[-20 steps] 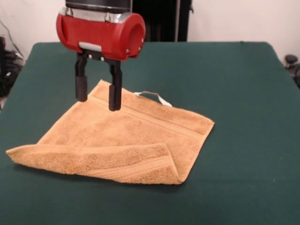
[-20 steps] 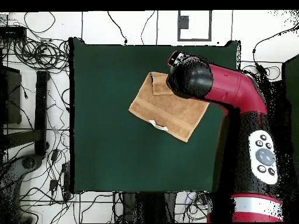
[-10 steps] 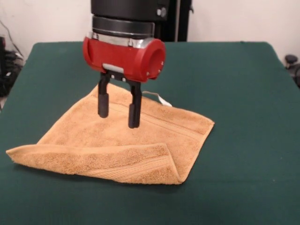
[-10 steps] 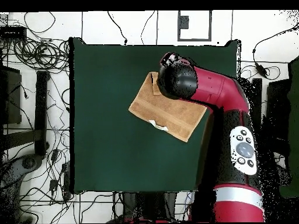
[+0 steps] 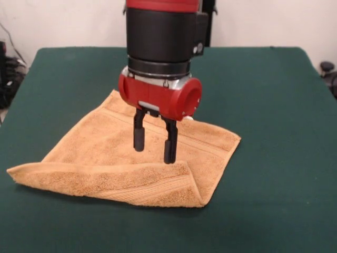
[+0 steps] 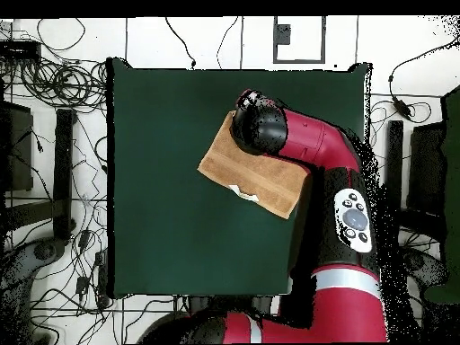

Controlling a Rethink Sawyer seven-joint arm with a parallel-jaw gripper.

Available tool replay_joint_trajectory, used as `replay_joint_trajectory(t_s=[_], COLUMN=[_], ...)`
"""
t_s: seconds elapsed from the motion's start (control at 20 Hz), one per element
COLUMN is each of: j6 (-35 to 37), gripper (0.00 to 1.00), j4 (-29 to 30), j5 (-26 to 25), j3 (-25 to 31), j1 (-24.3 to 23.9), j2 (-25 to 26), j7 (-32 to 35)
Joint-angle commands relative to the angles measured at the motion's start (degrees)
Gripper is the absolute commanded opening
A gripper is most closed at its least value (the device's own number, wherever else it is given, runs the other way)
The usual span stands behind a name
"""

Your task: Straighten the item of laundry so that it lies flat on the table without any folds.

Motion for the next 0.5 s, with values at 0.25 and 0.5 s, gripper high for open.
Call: replay_joint_trajectory(t_s=[0.25, 0.5], j6=[-3.55, -3.82], gripper=[1.0, 1.0], j4=[6.66, 6.32], j5=[3.94, 4.52], j3=[-1.18, -1.48], j1=[3.85, 4.01], j2=[4.61, 5.37], j7=[14.44, 13.47])
